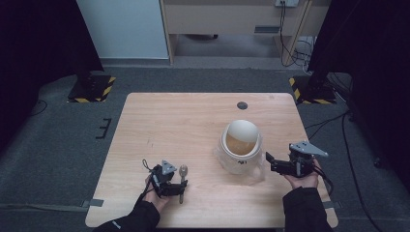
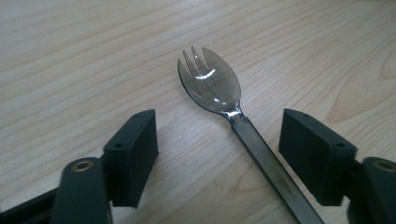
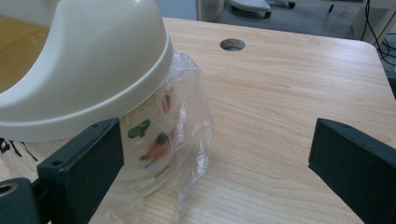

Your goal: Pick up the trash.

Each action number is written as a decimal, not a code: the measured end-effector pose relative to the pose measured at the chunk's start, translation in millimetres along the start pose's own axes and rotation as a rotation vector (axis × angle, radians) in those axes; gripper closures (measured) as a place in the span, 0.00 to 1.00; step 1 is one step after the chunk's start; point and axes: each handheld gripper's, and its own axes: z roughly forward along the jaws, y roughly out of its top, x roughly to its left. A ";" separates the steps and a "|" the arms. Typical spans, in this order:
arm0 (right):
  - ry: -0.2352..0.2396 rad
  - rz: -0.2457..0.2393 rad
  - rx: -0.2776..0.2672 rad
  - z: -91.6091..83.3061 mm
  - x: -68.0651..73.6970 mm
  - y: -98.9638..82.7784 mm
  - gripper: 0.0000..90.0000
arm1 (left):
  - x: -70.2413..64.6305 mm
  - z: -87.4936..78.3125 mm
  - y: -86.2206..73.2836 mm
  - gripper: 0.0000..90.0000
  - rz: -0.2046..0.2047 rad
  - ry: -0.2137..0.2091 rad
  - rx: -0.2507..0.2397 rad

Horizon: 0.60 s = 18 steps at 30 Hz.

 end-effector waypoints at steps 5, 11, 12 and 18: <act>0.000 0.001 -0.002 -0.6 -0.5 0.3 0.04 | -4.8 0.0 1.9 0.50 0.013 0.020 0.002; 0.000 0.007 -0.005 -1.4 -0.9 0.8 0.04 | -3.4 -2.9 2.9 0.83 -0.008 0.021 0.019; -0.001 0.007 -0.007 -1.4 -1.1 0.8 0.04 | -2.5 -3.3 3.1 0.87 -0.013 0.020 0.023; 0.001 0.013 -0.013 -2.6 -1.5 1.9 0.04 | -0.4 -4.7 4.9 0.88 -0.019 0.002 0.033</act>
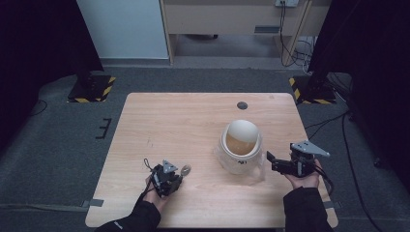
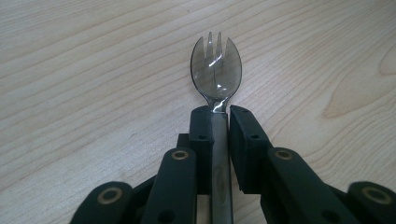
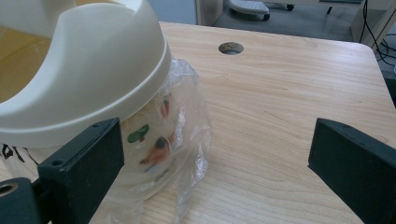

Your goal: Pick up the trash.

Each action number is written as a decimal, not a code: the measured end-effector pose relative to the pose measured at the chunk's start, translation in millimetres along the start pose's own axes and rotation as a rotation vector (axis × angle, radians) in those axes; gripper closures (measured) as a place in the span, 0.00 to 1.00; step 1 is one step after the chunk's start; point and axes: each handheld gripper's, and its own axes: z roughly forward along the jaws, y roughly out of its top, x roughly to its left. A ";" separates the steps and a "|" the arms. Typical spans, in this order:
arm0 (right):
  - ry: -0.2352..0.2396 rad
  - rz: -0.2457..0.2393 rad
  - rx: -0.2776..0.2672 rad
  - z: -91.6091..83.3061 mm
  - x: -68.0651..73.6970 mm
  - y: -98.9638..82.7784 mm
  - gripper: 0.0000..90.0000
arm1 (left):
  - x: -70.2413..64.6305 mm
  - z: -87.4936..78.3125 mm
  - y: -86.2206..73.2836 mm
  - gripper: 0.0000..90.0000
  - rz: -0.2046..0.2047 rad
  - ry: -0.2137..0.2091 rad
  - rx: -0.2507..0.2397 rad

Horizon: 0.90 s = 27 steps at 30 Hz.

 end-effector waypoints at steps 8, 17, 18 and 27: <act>0.015 -0.002 -0.036 -4.1 2.2 4.6 0.05 | -6.1 -26.5 15.7 0.88 0.061 -0.063 -0.149; 0.031 0.011 -0.080 -11.2 1.0 12.4 0.05 | 2.6 -56.9 25.2 0.88 0.013 -0.111 -0.287; 0.031 0.014 -0.087 -12.3 0.5 13.6 0.05 | 3.5 -62.3 26.4 0.87 0.008 -0.115 -0.310; 0.060 0.012 -0.177 -28.1 1.0 30.9 0.08 | 4.4 -100.2 31.7 0.87 0.018 -0.113 -0.473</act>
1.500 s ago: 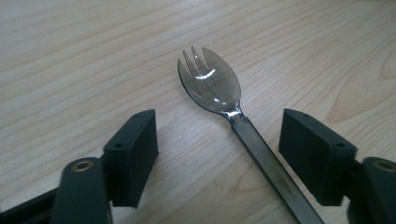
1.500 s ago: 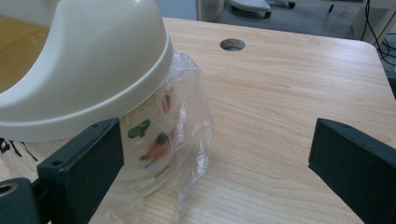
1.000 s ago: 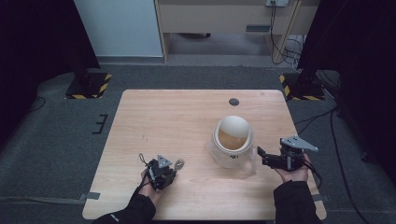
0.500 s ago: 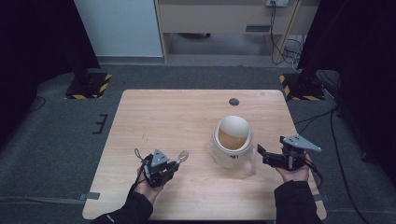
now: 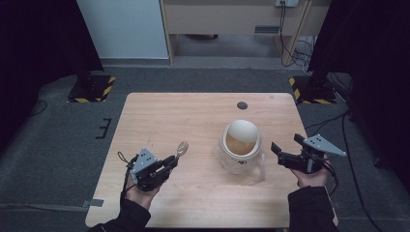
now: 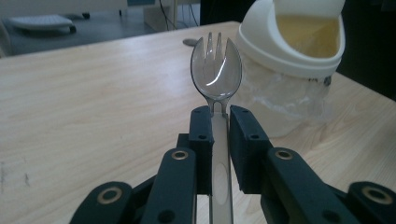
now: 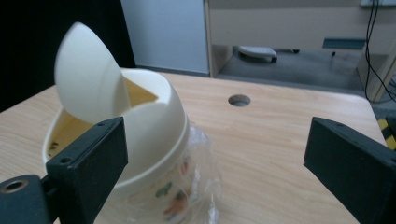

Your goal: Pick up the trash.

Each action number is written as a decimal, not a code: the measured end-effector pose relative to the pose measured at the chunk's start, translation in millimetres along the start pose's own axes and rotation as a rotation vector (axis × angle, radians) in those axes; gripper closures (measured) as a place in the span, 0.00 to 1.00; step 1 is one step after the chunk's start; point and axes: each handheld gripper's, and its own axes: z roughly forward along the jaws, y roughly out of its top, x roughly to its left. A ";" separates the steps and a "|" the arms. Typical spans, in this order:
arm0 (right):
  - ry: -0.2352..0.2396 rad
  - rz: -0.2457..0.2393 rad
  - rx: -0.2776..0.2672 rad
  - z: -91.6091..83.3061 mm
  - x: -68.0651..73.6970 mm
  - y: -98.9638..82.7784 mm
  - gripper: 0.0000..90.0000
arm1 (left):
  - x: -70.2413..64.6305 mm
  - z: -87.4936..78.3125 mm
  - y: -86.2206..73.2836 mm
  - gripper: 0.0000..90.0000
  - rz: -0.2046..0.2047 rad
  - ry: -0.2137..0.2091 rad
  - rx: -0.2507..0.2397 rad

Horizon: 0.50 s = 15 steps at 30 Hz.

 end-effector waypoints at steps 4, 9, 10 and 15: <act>0.032 0.007 -0.032 -3.4 5.0 8.9 0.08 | -1.4 -3.8 5.1 0.88 0.010 0.000 -0.034; 0.071 0.014 -0.077 -9.6 10.9 19.8 0.10 | -5.7 -7.6 11.1 0.88 0.049 -0.002 -0.064; 0.077 0.017 -0.086 -10.6 11.5 22.1 0.11 | -6.0 -8.3 12.1 0.88 0.056 -0.002 -0.069; 0.110 0.036 -0.123 -12.4 14.5 32.5 0.12 | -7.1 -8.7 19.0 0.88 0.063 0.001 -0.105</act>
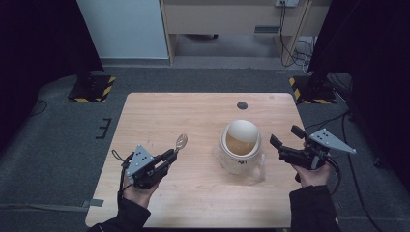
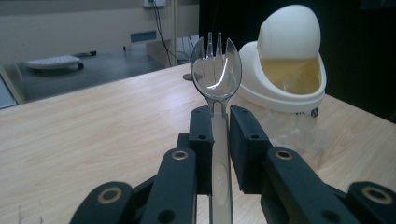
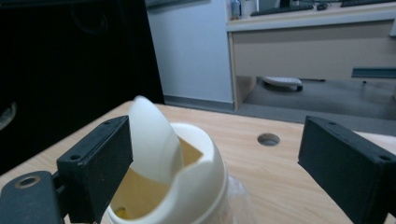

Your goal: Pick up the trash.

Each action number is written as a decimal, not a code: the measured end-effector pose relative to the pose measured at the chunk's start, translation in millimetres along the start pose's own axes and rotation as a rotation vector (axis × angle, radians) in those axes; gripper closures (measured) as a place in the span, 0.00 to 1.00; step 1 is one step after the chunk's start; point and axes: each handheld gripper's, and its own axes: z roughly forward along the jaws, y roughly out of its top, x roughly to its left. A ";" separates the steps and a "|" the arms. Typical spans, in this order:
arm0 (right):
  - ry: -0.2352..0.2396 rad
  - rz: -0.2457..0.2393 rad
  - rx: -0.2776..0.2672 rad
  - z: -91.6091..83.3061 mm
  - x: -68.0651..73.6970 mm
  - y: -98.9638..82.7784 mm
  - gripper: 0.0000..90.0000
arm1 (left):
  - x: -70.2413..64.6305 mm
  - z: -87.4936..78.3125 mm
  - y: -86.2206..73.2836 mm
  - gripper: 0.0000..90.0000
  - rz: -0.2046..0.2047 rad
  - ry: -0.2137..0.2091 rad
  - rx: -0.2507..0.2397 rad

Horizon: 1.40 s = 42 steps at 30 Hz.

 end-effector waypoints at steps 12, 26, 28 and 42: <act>0.120 -0.028 -0.030 16.5 23.7 19.7 0.23 | -24.3 11.8 24.5 0.88 0.083 -0.036 -0.084; 0.235 -0.001 -0.026 30.7 42.6 17.9 0.35 | -53.9 41.4 41.1 0.88 0.120 -0.092 -0.118; 0.241 -0.002 -0.025 31.0 43.1 17.4 0.36 | -58.0 46.8 42.9 0.88 0.122 -0.101 -0.123; 0.310 -0.004 -0.006 32.5 50.5 10.0 0.46 | -94.0 80.6 41.9 0.88 0.198 -0.158 -0.100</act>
